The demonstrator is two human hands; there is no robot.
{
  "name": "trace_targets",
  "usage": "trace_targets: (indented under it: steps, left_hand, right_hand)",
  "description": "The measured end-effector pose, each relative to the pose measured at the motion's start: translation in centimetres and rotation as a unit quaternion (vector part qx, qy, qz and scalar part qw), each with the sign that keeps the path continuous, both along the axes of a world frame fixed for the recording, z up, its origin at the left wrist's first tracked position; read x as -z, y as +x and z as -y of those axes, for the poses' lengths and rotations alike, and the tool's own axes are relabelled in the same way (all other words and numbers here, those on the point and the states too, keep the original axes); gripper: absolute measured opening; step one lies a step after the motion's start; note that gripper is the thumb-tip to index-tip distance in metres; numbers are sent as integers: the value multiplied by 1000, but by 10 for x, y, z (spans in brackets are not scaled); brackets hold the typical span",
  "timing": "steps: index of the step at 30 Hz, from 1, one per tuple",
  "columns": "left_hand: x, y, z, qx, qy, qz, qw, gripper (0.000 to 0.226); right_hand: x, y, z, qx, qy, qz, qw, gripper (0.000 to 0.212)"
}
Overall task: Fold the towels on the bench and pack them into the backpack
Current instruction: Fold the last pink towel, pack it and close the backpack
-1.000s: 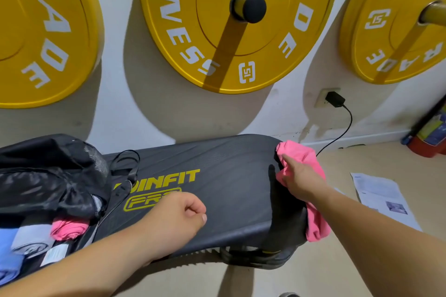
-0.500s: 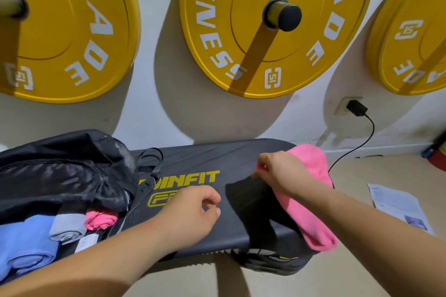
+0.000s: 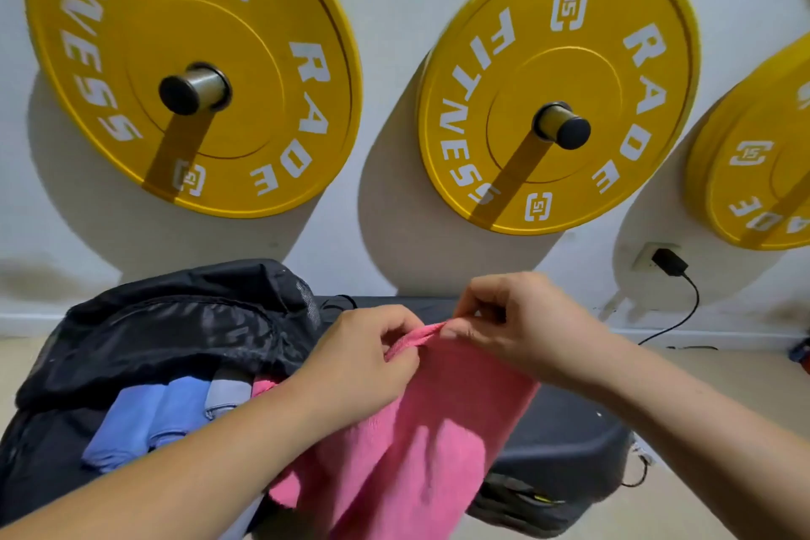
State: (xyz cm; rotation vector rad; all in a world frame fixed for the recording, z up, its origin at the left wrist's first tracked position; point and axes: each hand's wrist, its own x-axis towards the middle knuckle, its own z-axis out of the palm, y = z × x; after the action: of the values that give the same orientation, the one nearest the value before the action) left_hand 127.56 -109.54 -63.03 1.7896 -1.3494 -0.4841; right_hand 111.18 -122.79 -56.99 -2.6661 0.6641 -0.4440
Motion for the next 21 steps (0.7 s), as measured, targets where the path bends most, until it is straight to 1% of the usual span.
trace_targets:
  steps: [3,5,9,11,13,14,16,18,19,21]
  left_hand:
    - [-12,0,-11,-5,-16,23,1000,20]
    - [-18,1,-13,-10,-14,22,1000,23]
    - [-13,2,-12,-30,-17,-20,999,31]
    - [-5,-1,-11,-31,-10,-43,999,26]
    - [2,-3,-8,-21,-2,-48,999,15]
    - [5,-2,-6,-16,1,-41,999,11]
    - [11,4,-1,-16,8,-18,1000,12]
    - [19,15,5,-18,35,-1,999,13]
    - [23,20,7,-3,62,-1,998,14]
    - [32,26,10,60,118,-19,991,16]
  right_hand:
    - [-8,-14,-6,35,36,65,997,25]
    - [-15,-20,-10,51,39,105,992,27]
    - [-6,-24,-5,105,54,111,987,30]
    - [13,-28,1,136,71,130,980,30]
    - [34,-32,6,154,53,118,979,28]
    - [42,-34,9,161,47,107,980,27]
    - [52,-38,19,175,63,108,977,28]
    - [57,-40,31,192,84,117,971,28]
    - [60,-41,37,202,93,116,968,28]
    - [66,-44,48,221,107,113,963,28]
